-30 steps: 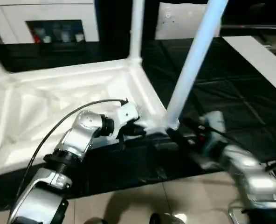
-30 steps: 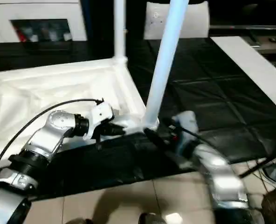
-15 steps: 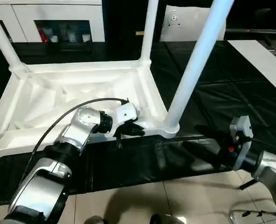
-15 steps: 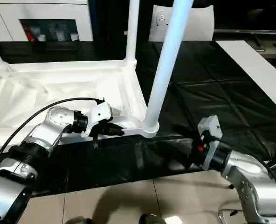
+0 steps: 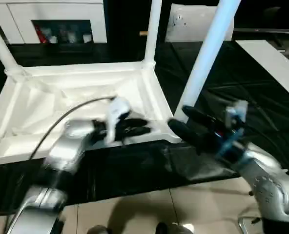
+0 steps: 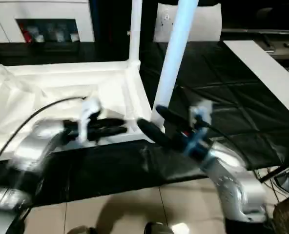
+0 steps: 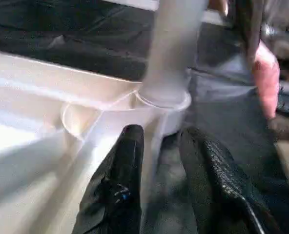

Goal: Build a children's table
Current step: Rotate leg to tighten

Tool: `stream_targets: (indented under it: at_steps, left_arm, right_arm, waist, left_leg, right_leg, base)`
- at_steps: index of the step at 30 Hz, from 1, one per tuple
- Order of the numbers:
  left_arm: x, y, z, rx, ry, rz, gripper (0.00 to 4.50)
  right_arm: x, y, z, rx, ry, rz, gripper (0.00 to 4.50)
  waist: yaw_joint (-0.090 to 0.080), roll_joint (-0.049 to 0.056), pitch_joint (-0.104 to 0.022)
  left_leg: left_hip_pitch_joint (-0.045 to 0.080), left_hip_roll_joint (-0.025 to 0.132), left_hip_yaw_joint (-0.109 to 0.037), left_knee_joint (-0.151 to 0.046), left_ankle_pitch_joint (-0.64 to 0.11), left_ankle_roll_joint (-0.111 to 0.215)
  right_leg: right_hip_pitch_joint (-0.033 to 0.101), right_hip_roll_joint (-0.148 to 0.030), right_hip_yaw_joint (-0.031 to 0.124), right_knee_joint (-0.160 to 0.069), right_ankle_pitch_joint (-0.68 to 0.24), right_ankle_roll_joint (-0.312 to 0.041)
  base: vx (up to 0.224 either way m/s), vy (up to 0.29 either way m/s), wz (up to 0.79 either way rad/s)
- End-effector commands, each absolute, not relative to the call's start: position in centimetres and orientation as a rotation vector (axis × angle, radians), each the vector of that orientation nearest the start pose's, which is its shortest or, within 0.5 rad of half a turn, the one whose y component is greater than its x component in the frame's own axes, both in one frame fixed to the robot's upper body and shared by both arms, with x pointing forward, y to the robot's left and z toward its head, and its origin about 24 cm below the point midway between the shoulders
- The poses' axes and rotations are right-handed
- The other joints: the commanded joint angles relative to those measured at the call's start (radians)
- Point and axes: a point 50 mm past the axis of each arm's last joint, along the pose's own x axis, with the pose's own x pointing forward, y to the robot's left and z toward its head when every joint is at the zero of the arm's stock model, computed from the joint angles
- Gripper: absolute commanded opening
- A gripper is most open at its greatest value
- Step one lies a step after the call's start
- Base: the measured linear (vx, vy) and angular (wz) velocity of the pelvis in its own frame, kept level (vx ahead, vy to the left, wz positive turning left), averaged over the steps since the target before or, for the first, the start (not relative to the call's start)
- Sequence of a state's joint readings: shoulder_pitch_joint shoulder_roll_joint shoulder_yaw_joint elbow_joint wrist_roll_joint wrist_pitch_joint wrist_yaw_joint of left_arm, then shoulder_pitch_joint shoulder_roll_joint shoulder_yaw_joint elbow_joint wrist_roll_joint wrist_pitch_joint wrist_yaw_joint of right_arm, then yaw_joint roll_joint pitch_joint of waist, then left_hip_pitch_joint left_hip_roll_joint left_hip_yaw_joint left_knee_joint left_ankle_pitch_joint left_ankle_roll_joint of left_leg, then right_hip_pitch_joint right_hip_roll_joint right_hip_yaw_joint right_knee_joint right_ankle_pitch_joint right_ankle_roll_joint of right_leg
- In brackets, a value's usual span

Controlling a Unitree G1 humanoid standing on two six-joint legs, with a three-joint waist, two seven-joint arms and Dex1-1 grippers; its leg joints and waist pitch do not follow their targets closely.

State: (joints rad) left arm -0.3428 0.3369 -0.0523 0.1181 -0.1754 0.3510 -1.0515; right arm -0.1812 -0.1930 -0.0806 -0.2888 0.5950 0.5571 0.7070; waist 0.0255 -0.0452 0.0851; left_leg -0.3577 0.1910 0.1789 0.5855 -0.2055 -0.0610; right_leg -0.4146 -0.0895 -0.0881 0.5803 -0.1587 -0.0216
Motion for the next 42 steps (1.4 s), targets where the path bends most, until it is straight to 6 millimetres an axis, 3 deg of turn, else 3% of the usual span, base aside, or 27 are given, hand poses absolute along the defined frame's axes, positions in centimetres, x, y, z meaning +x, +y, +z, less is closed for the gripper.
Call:
stream_targets:
  at_steps: [1,2,3,4,7,8,10,11,13,15,22,25,30,34,35,39,42]
  left_arm:
    - [27.1,15.4,8.8,0.091,0.237,-1.079,1.65]
    - [26.5,15.6,8.7,0.094,0.257,-1.075,1.73]
    - [25.9,15.8,8.5,0.107,0.278,-1.073,1.79]
    - [25.3,16.1,8.2,0.122,0.299,-1.065,1.83]
    - [24.1,17.2,7.3,0.173,0.385,-1.015,2.15]
    - [23.3,18.1,6.8,0.227,0.45,-0.959,2.15]
    - [23.2,18.5,6.7,0.249,0.47,-0.924,2.21]
    - [23.1,18.8,6.6,0.258,0.484,-0.887,2.4]
    - [23.1,19.5,6.6,0.288,0.512,-0.821,2.58]
    - [23.8,20.5,6.7,0.327,0.526,-0.705,2.58]
    - [25.7,21.5,7.6,0.401,0.458,-0.52,2.58]
    - [26.1,21.4,7.9,0.396,0.429,-0.482,2.58]
    - [26.5,20.8,8.3,0.426,0.338,-0.453,2.58]
    - [25.3,19.7,8.9,0.283,0.243,-0.454,2.58]
    - [24.8,19.6,9.1,0.23,0.209,-0.421,2.58]
    - [22.7,20.8,9.1,0.113,0.085,-0.152,2.58]
    - [21.3,21.9,8.7,0.133,0.046,-0.033,2.58]
  right_arm:
    - [26.4,-13.1,12.3,0.359,-0.034,0.871,4.5]
    - [26.6,-13.0,12.2,0.357,-0.032,0.852,4.5]
    - [26.8,-13.1,12.0,0.348,-0.03,0.826,4.5]
    - [27.1,-13.1,11.9,0.337,-0.027,0.799,4.5]
    - [27.9,-13.6,11.7,0.321,-0.02,0.725,4.5]
    - [28.5,-14.0,11.6,0.322,-0.02,0.669,4.5]
    - [28.7,-14.3,11.7,0.325,-0.022,0.647,4.5]
    - [28.9,-14.5,11.7,0.321,-0.022,0.624,4.5]
    - [29.2,-15.0,11.8,0.308,-0.032,0.58,4.5]
    - [29.6,-15.6,11.9,0.297,-0.043,0.534,4.5]
    - [30.4,-17.2,12.0,0.273,-0.063,0.419,4.5]
    - [30.6,-18.2,12.1,0.253,-0.068,0.378,4.5]
    - [31.1,-19.8,12.0,0.223,-0.071,0.32,4.5]
    - [30.4,-18.9,12.0,0.226,-0.067,0.412,4.5]
    - [30.0,-18.4,12.0,0.228,-0.062,0.451,4.5]
    - [27.8,-15.7,11.1,0.224,-0.001,0.686,4.5]
    - [26.7,-14.5,10.6,0.214,0.033,0.793,4.5]
  waist:
    - [-0.002,0.013,-0.064]
    - [-0.006,0.014,-0.06]
    - [-0.008,0.01,-0.054]
    - [-0.002,0.017,-0.05]
    - [-0.002,0.017,-0.044]
    - [-0.005,0.02,-0.043]
    - [-0.009,0.02,-0.04]
    - [-0.008,0.017,-0.044]
    - [-0.006,0.021,-0.045]
    - [-0.006,0.019,-0.049]
    - [-0.002,0.022,-0.067]
    - [-0.001,0.018,-0.069]
    - [-0.002,0.015,-0.067]
    - [-0.001,0.013,-0.066]
    - [-0.002,0.01,-0.065]
    - [-0.004,0.007,-0.067]
    - [-0.001,0.007,-0.062]
  left_leg:
    - [0.007,0.051,-0.007,-0.074,-0.107,0.043]
    - [0.001,0.05,-0.009,-0.079,-0.108,0.04]
    - [0.005,0.047,-0.004,-0.079,-0.144,0.032]
    - [0.013,0.045,-0.003,-0.082,-0.186,0.018]
    - [0.015,0.044,-0.011,-0.089,-0.268,-0.012]
    - [0.016,0.042,-0.016,-0.091,-0.313,-0.026]
    - [0.016,0.04,-0.018,-0.093,-0.338,-0.03]
    - [0.024,0.039,-0.017,-0.09,-0.34,-0.031]
    - [0.026,0.041,-0.016,-0.09,-0.344,-0.035]
    - [0.021,0.039,-0.016,-0.09,-0.323,-0.034]
    - [0.01,0.032,-0.009,-0.078,-0.17,-0.014]
    - [0.006,0.029,-0.007,-0.073,-0.14,-0.002]
    - [0.004,0.03,-0.008,-0.071,-0.171,0.011]
    - [0.004,0.032,-0.008,-0.069,-0.184,0.015]
    - [-0.001,0.034,-0.008,-0.069,-0.174,0.021]
    - [-0.008,0.037,-0.007,-0.065,-0.166,0.052]
    - [-0.012,0.038,-0.01,-0.068,-0.192,0.062]
  right_leg:
    - [0.053,-0.057,0.057,-0.043,-0.164,-0.236]
    - [0.055,-0.055,0.057,-0.044,-0.179,-0.231]
    - [0.048,-0.05,0.058,-0.054,-0.231,-0.214]
    - [0.04,-0.049,0.06,-0.064,-0.3,-0.191]
    - [0.037,-0.048,0.058,-0.075,-0.412,-0.142]
    - [0.036,-0.049,0.057,-0.081,-0.472,-0.109]
    - [0.033,-0.047,0.058,-0.086,-0.504,-0.086]
    - [0.027,-0.046,0.059,-0.087,-0.502,-0.082]
    - [0.025,-0.044,0.06,-0.085,-0.488,-0.086]
    - [0.03,-0.041,0.06,-0.081,-0.439,-0.092]
    - [0.047,-0.035,0.072,-0.055,-0.217,-0.154]
    - [0.052,-0.034,0.072,-0.051,-0.205,-0.163]
    - [0.05,-0.036,0.07,-0.059,-0.283,-0.149]
    - [0.047,-0.035,0.069,-0.061,-0.301,-0.149]
    - [0.05,-0.035,0.069,-0.06,-0.28,-0.153]
    - [0.053,-0.032,0.068,-0.062,-0.255,-0.158]
    - [0.047,-0.03,0.065,-0.075,-0.338,-0.118]
  base:
    - [0.0,0.0,0.0]
    - [0.0,0.0,0.0]
    - [0.0,0.0,0.0]
    - [0.0,0.0,0.0]
    - [0.0,0.0,0.0]
    - [0.0,0.0,0.0]
    - [0.0,0.0,0.0]
    - [0.0,0.0,0.0]
    - [0.0,0.0,0.0]
    - [0.0,0.0,0.0]
    - [0.0,0.0,0.0]
    - [0.0,0.0,0.0]
    - [0.0,0.0,0.0]
    - [0.0,0.0,0.0]
    - [0.0,0.0,0.0]
    - [0.0,0.0,0.0]
    - [0.0,0.0,0.0]
